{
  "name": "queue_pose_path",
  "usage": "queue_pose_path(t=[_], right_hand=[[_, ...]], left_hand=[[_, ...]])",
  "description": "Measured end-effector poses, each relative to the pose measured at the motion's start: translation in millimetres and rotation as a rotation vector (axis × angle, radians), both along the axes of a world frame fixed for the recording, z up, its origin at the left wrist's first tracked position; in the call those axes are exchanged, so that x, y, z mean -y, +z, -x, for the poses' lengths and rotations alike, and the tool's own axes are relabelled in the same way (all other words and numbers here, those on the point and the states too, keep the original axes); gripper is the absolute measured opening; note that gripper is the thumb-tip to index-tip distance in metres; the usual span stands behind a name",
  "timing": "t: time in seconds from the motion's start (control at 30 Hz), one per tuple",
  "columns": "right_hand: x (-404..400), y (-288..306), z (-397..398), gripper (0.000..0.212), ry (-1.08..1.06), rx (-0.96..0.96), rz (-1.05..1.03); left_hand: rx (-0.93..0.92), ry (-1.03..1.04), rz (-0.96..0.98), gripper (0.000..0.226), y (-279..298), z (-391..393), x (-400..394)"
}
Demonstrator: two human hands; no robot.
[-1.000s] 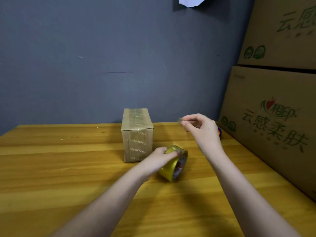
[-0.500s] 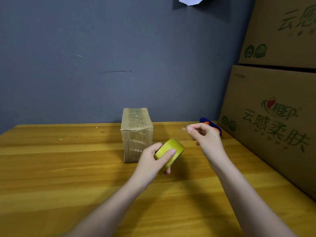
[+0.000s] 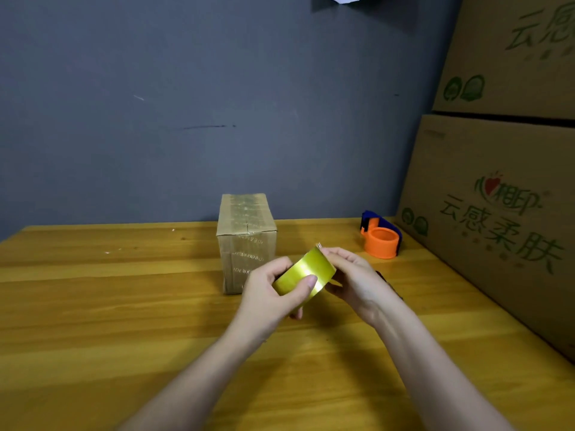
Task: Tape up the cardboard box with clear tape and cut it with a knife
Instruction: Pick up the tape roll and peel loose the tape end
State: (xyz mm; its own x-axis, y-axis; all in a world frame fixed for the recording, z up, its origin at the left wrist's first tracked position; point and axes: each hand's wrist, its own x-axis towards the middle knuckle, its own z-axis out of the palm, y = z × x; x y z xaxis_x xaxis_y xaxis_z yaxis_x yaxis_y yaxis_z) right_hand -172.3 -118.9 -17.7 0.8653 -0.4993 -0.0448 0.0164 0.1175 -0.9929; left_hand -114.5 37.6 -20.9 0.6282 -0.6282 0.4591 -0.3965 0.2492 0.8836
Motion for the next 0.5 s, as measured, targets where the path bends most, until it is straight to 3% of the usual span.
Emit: queue_pose_path(t=[0.13,0.2,0.23,0.3,0.4,0.5], right_hand=[[-3,-12,-8,0.032,-0.002,-0.114,-0.177],[0,-18,-13,0.023,-0.006,-0.154,-0.198],[1,-19,-12,0.011,-0.027,-0.163,-0.141],[6,-21,-10,0.014,-0.19,-0.13,0.059],[3,-13,-2,0.018,-0.447,0.068,0.259],[-10,0,-1,0.03,-0.327,0.107,0.477]], left_hand=[[0.045,-0.015,-0.035,0.028,1,1,2],[0.06,-0.012,-0.042,0.026,3,2,3],[0.043,0.003,-0.034,0.027,4,2,4],[-0.006,0.045,-0.045,0.028,6,-2,6],[0.026,0.058,-0.177,0.021,5,-12,10],[0.227,0.089,-0.375,0.039,-3,-16,19]])
